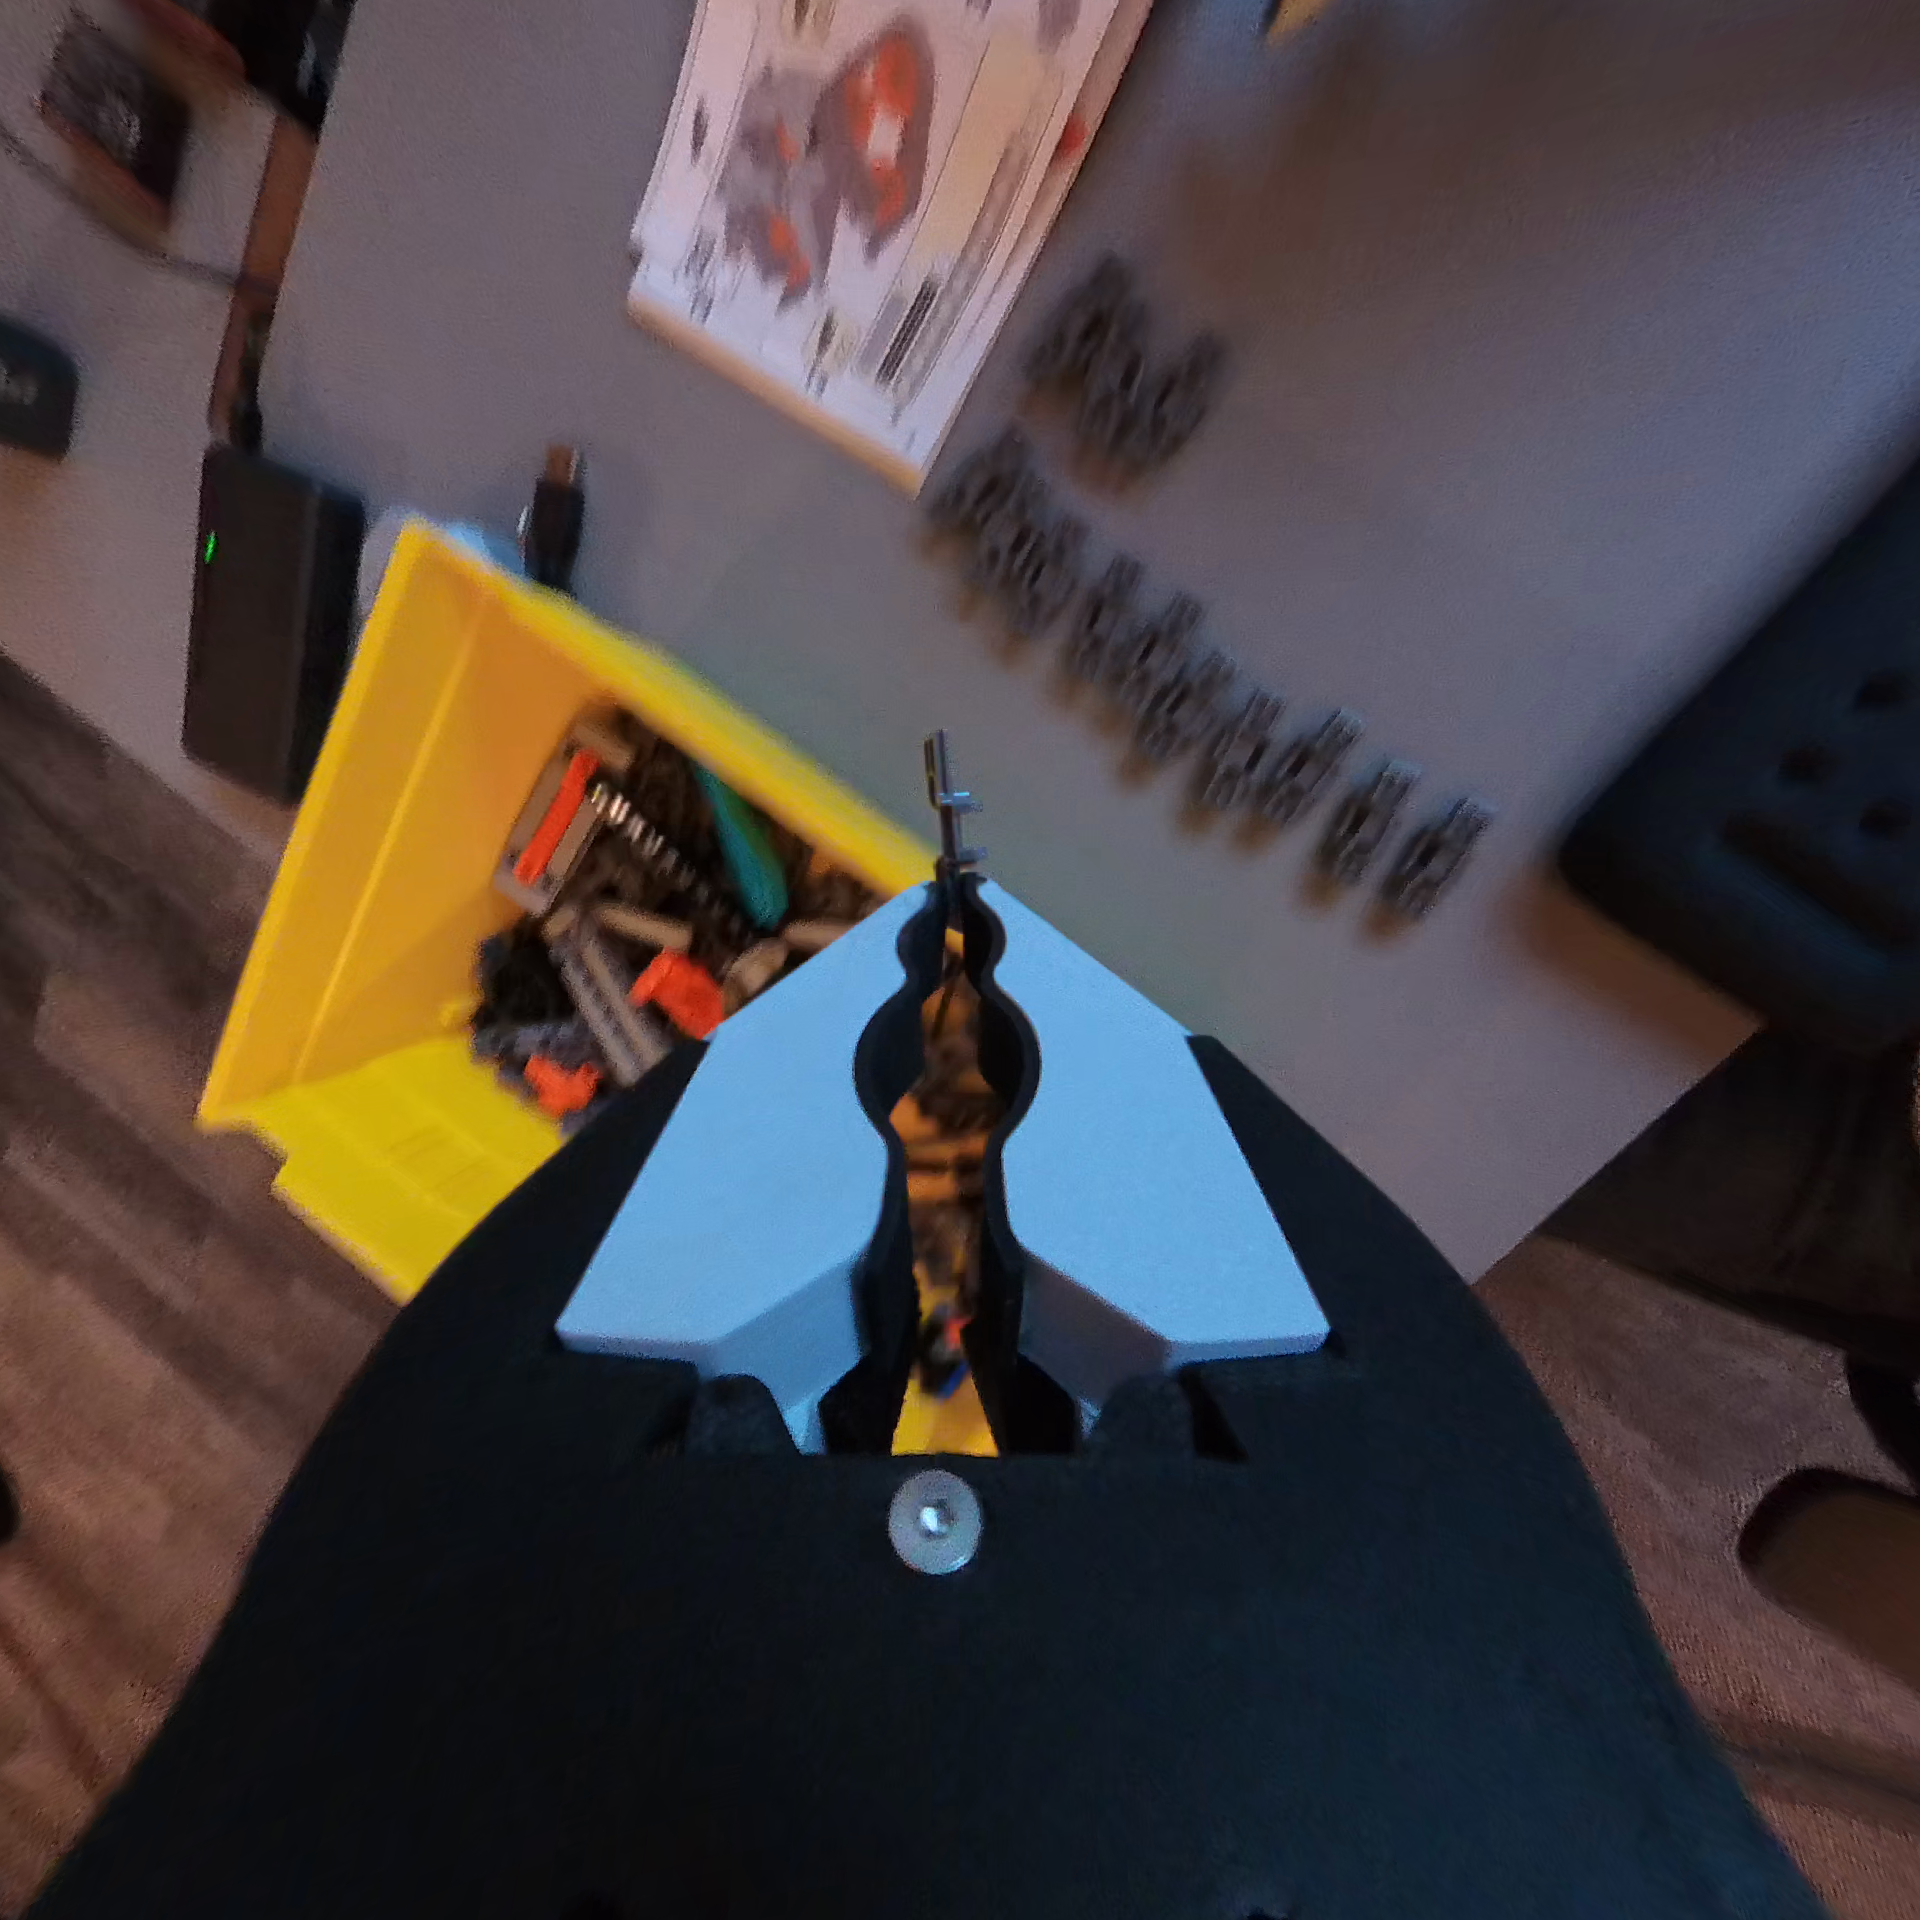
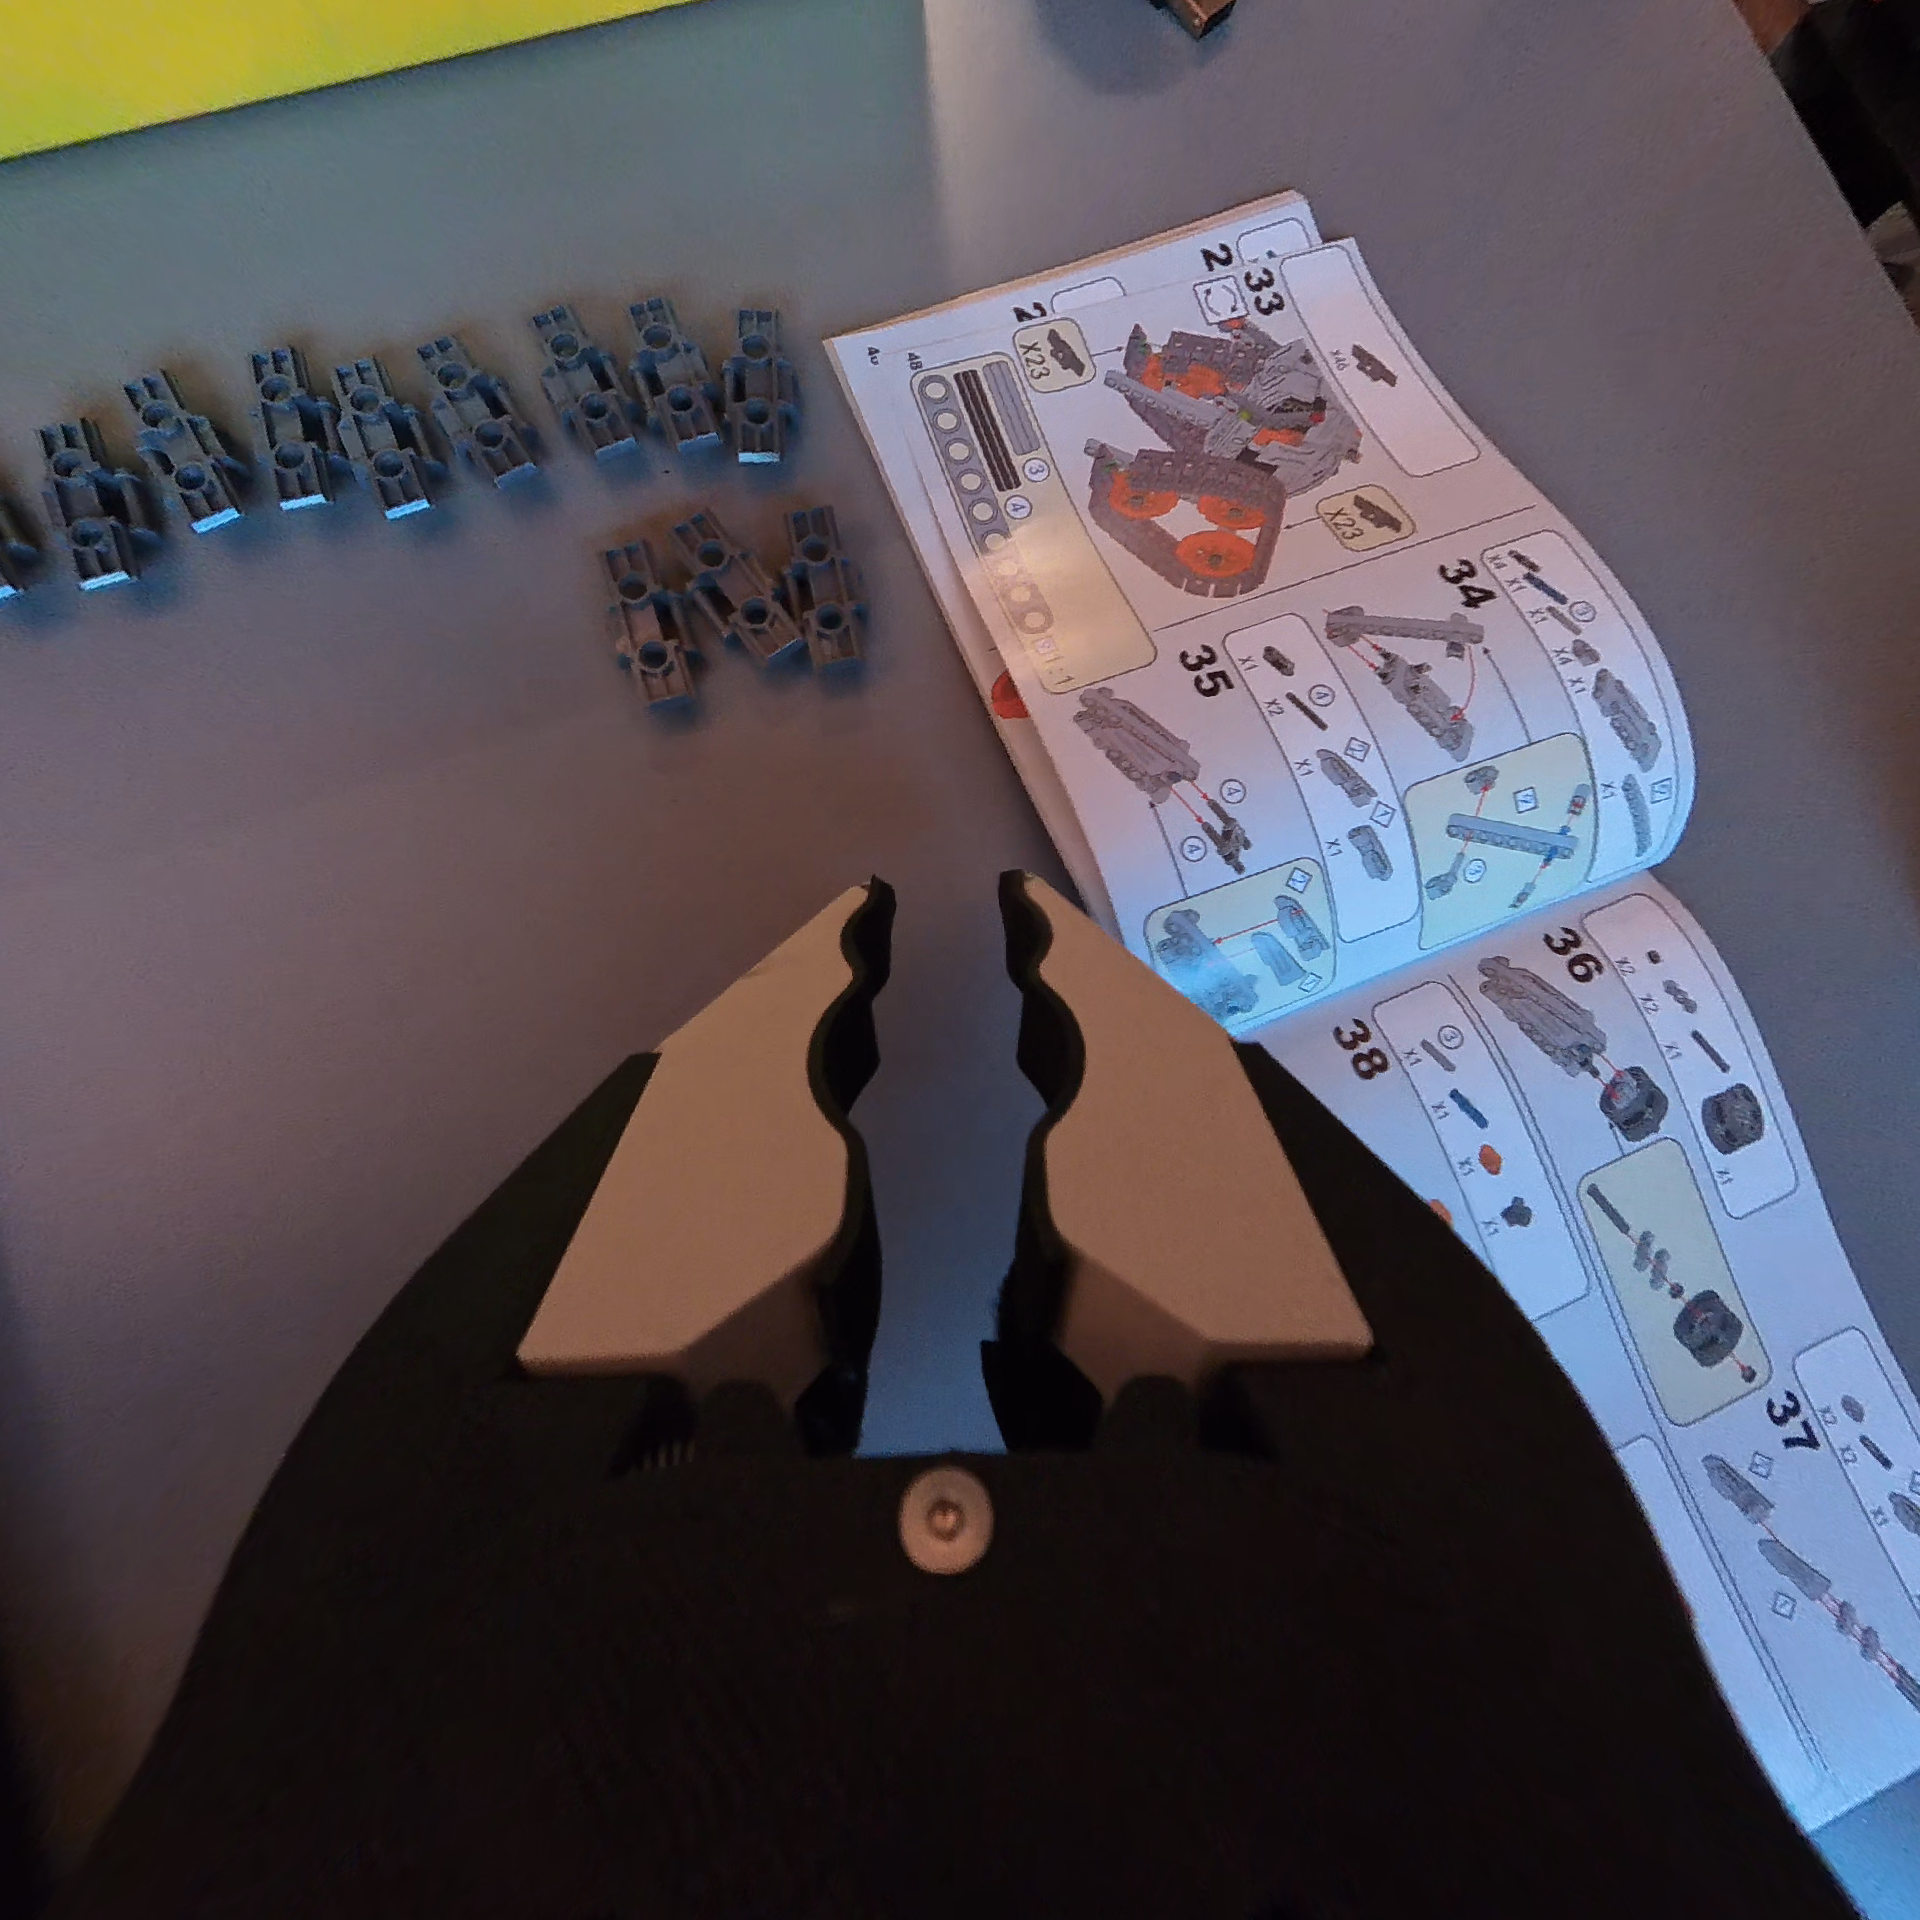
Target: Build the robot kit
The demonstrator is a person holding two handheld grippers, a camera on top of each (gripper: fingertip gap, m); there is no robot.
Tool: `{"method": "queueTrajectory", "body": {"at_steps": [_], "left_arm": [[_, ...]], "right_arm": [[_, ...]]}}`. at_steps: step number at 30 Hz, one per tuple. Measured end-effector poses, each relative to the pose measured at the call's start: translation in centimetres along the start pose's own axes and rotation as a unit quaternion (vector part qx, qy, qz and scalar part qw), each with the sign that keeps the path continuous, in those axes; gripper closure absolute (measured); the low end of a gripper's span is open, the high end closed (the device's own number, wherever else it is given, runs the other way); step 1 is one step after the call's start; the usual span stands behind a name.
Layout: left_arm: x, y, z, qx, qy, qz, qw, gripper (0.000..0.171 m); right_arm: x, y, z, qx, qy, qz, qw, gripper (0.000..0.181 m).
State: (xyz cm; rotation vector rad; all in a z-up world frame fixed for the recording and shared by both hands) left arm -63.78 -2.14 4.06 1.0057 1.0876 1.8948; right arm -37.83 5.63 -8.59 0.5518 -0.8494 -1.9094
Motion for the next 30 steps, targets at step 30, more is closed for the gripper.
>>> {"method": "queueTrajectory", "body": {"at_steps": [30], "left_arm": [[-8.0,-14.3,6.4,0.025,-0.294,0.017,0.955,0.158]], "right_arm": [[-1.4,1.1,-0.7,-0.016,-0.028,-0.003,0.999,0.16]]}}
Point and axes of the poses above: each gripper's, where its closed fingertips meet, y back along the fingers, z out of its top, x = y × z across the jaws, the point moved 8 cm from there along y, back along the fingers, and after that the axes turned 3 degrees about -y, right-handed, at the moved point
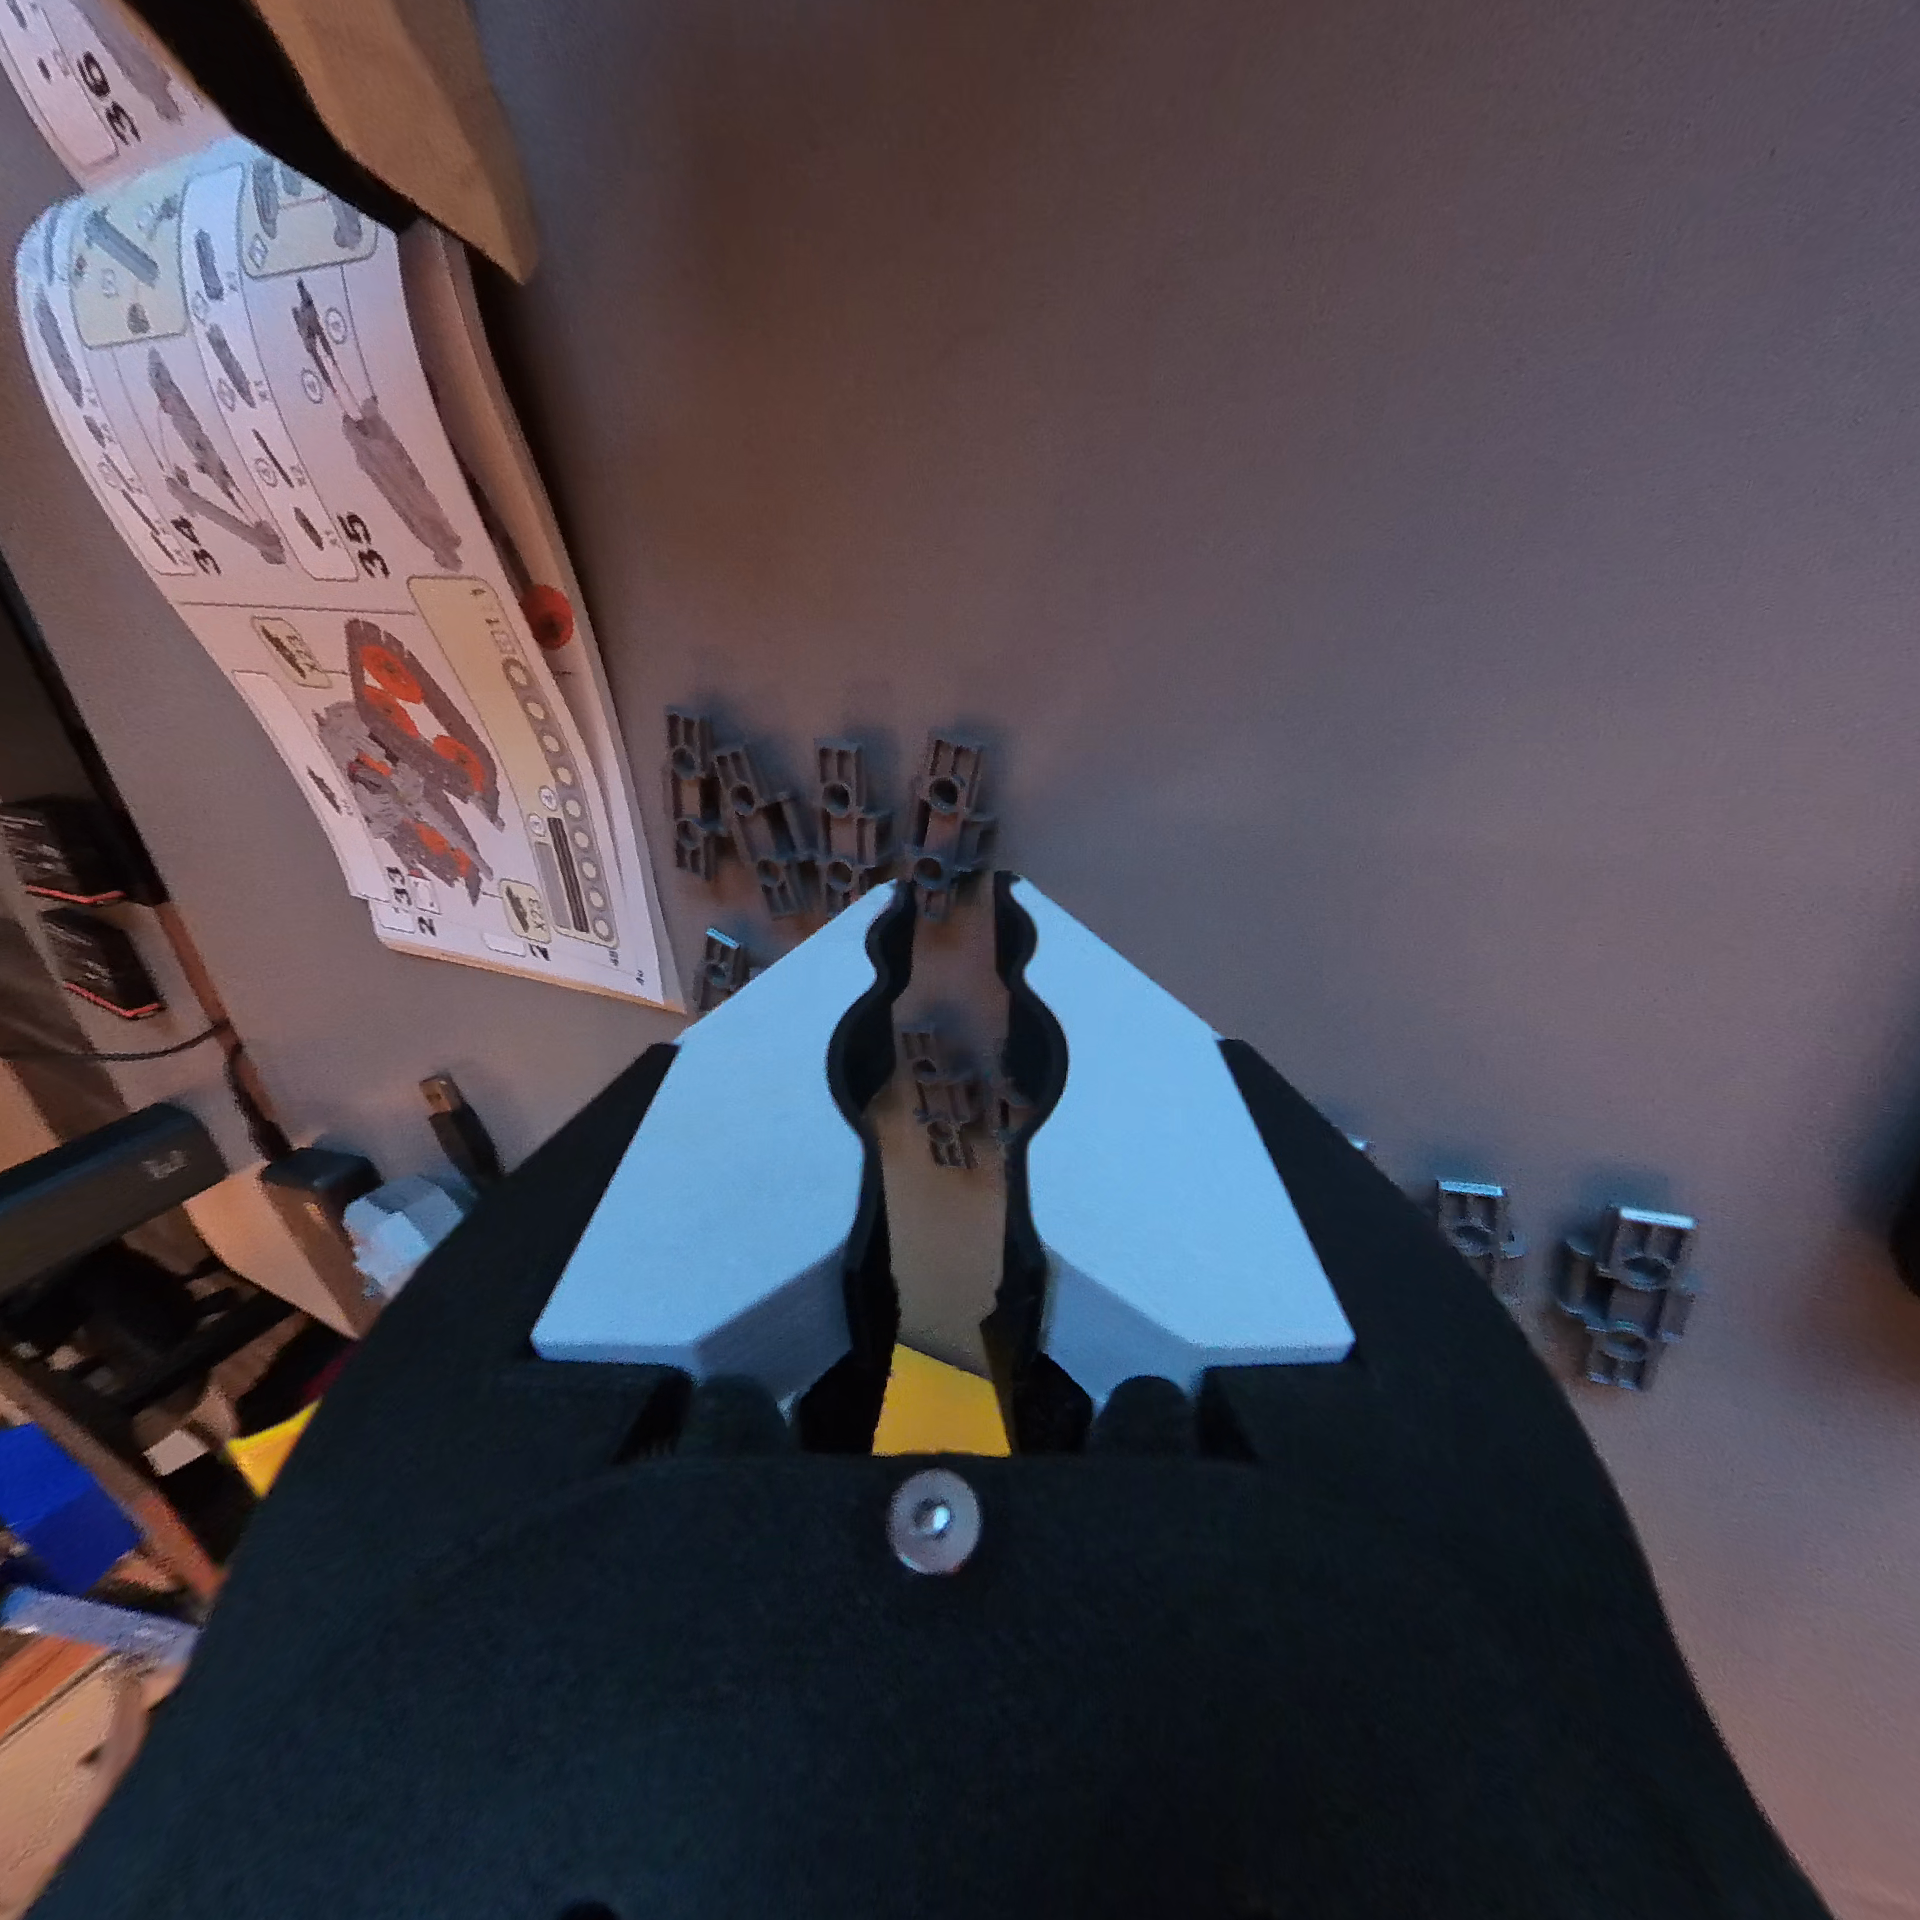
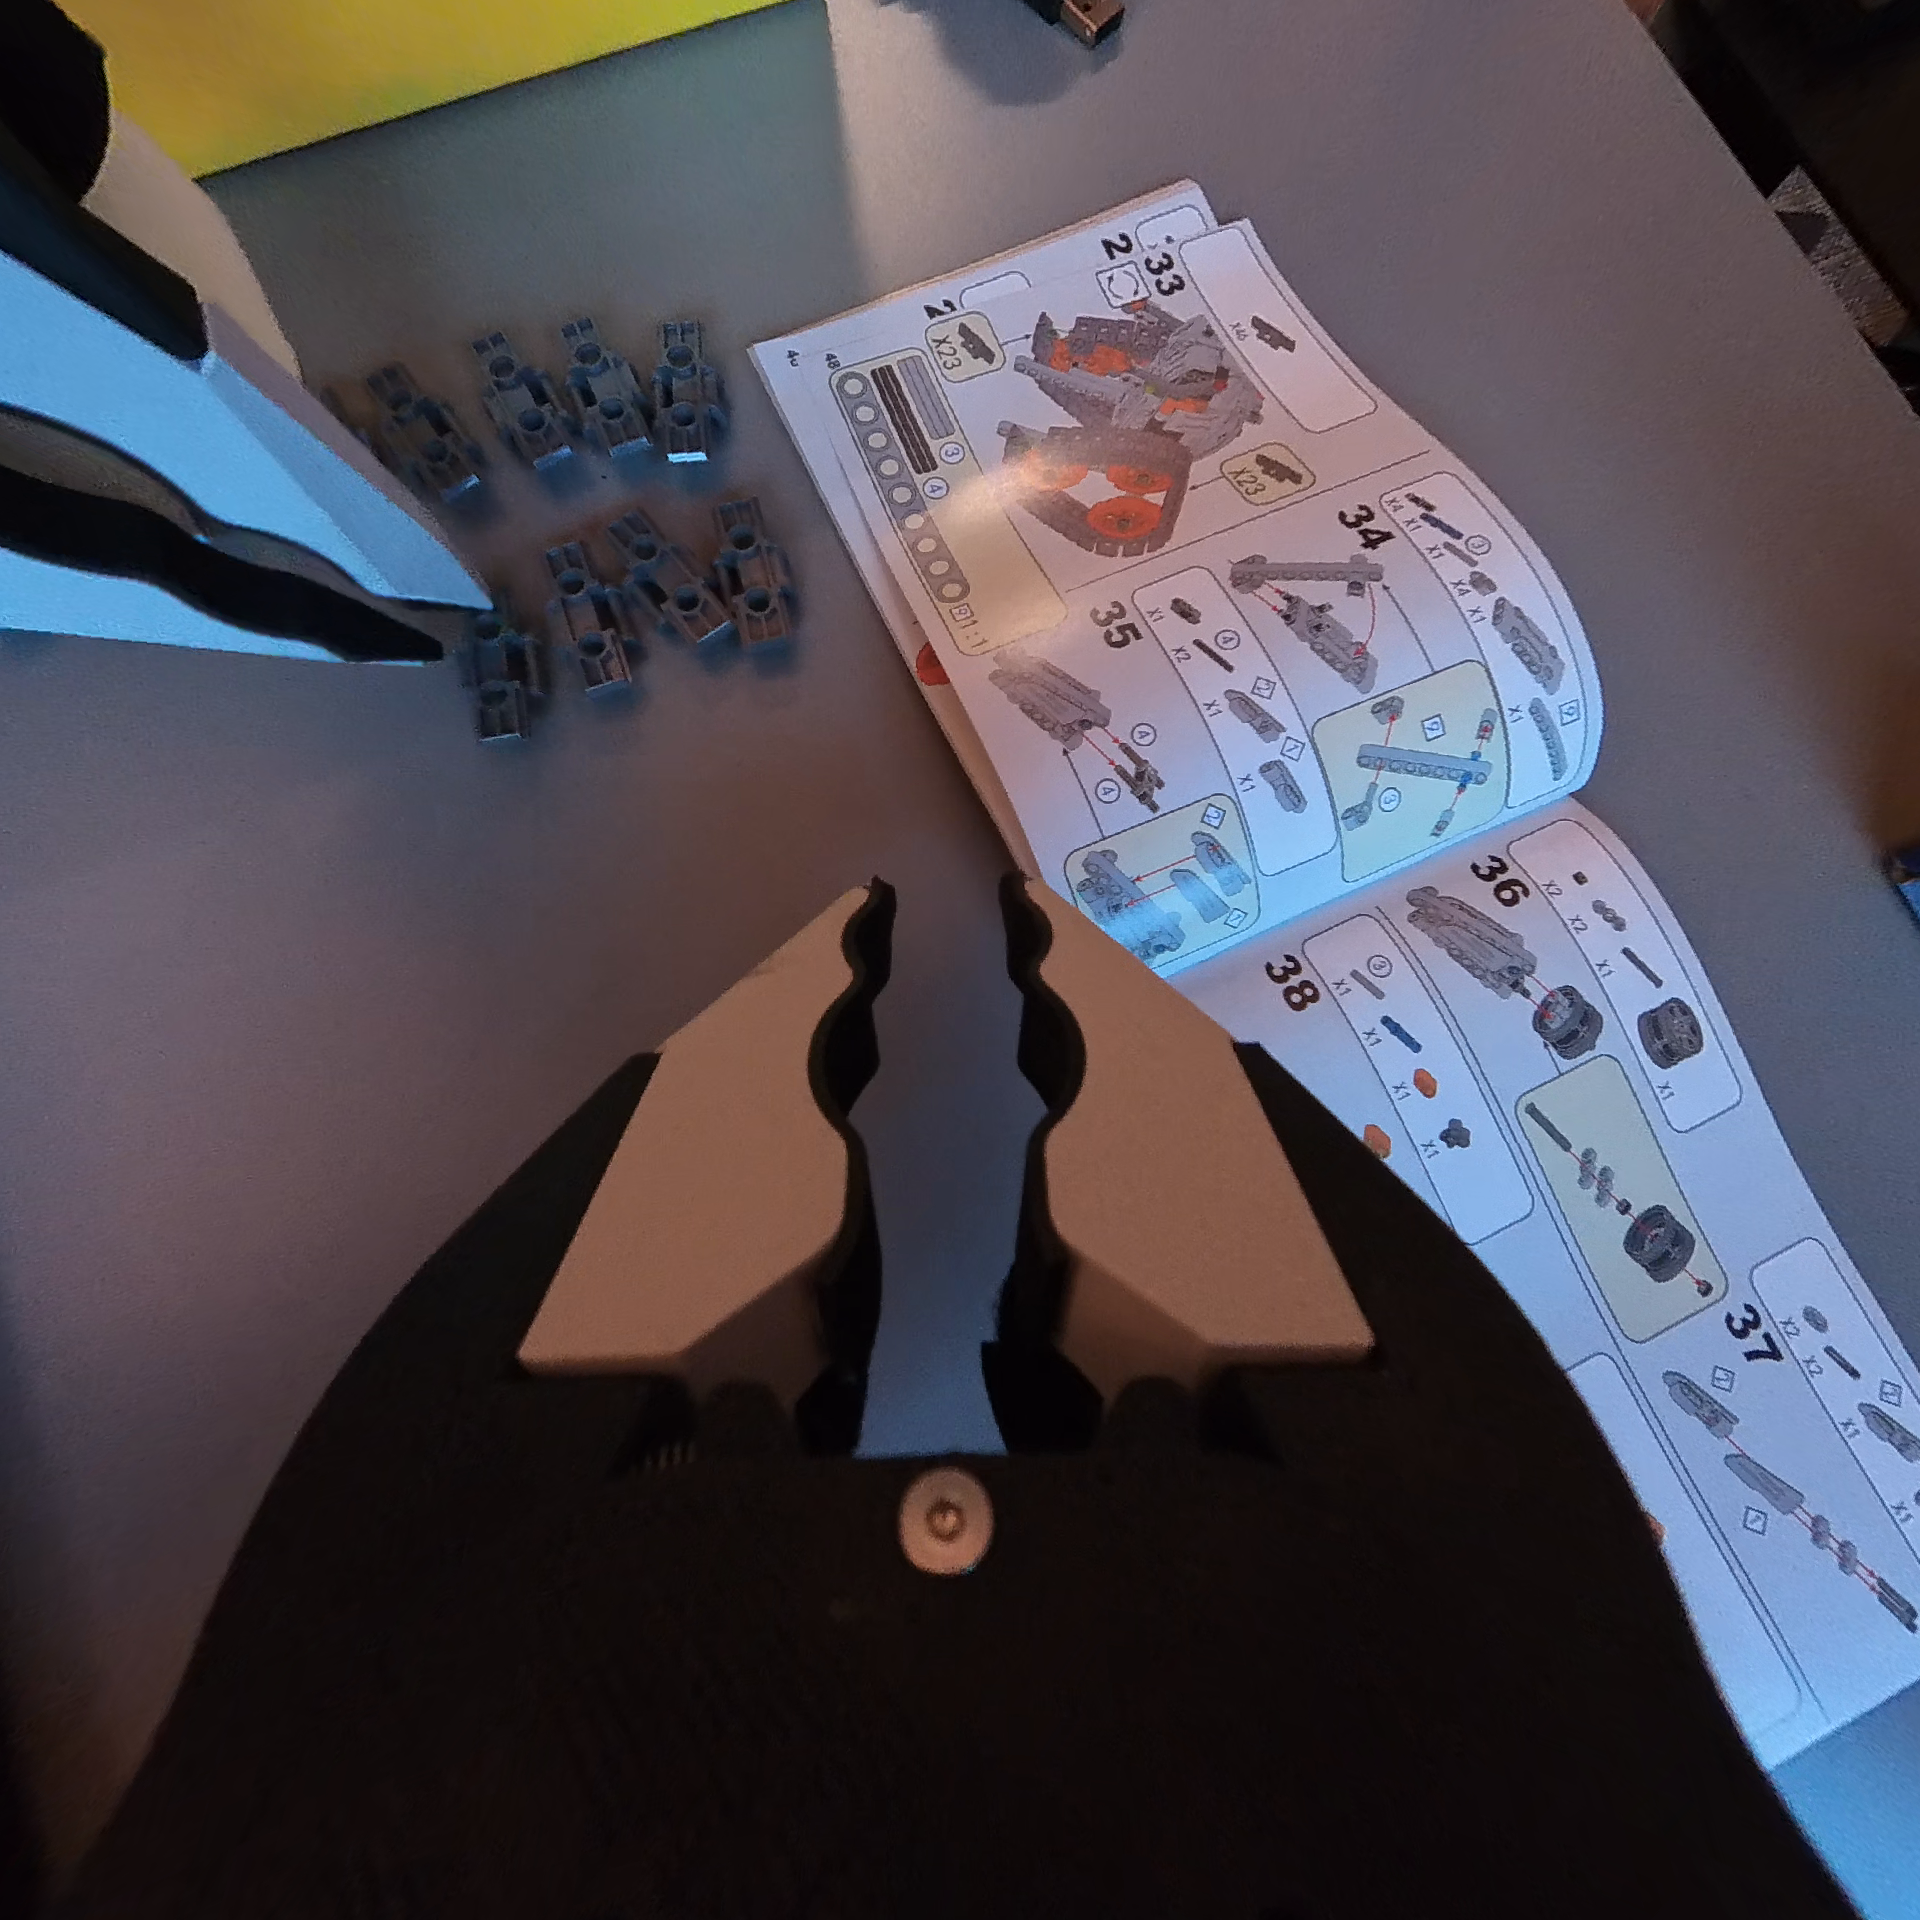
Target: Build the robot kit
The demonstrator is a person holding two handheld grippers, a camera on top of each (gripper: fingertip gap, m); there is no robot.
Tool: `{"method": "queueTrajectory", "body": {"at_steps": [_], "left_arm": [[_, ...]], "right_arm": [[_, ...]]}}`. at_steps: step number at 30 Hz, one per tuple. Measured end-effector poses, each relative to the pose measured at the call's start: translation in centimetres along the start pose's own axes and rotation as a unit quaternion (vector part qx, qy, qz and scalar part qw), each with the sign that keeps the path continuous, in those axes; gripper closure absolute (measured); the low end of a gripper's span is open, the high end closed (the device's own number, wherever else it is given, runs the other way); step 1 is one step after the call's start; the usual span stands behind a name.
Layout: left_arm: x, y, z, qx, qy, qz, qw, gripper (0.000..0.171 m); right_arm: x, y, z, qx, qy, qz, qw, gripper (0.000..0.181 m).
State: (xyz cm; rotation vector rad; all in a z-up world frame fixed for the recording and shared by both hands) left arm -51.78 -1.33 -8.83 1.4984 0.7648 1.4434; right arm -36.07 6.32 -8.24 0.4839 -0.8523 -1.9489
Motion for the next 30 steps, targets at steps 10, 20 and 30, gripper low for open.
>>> {"method": "queueTrajectory", "body": {"at_steps": [10,20,30], "left_arm": [[2.8,11.5,-4.7,-0.137,0.212,0.027,0.967,0.153],[-2.8,10.2,-21.8,0.085,0.451,-0.108,0.882,0.148],[-4.8,6.7,-25.3,0.147,0.422,-0.126,0.885,0.155]], "right_arm": [[0.2,0.1,-0.1,-0.002,0.003,0.003,1.0,0.161],[-0.1,-0.1,0.7,-0.025,-0.029,0.029,0.999,0.16],[-0.5,0.1,0.1,-0.024,-0.037,0.024,0.999,0.161]]}}
Point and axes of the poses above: each gripper's, where its closed fingertips meet, y back along the fingers, z out of its top, x = y × z across the jaws, the point moved 8 cm from there along y, back along the fingers, and after that the axes turned 3 degrees about -y, right-handed, at the moved point
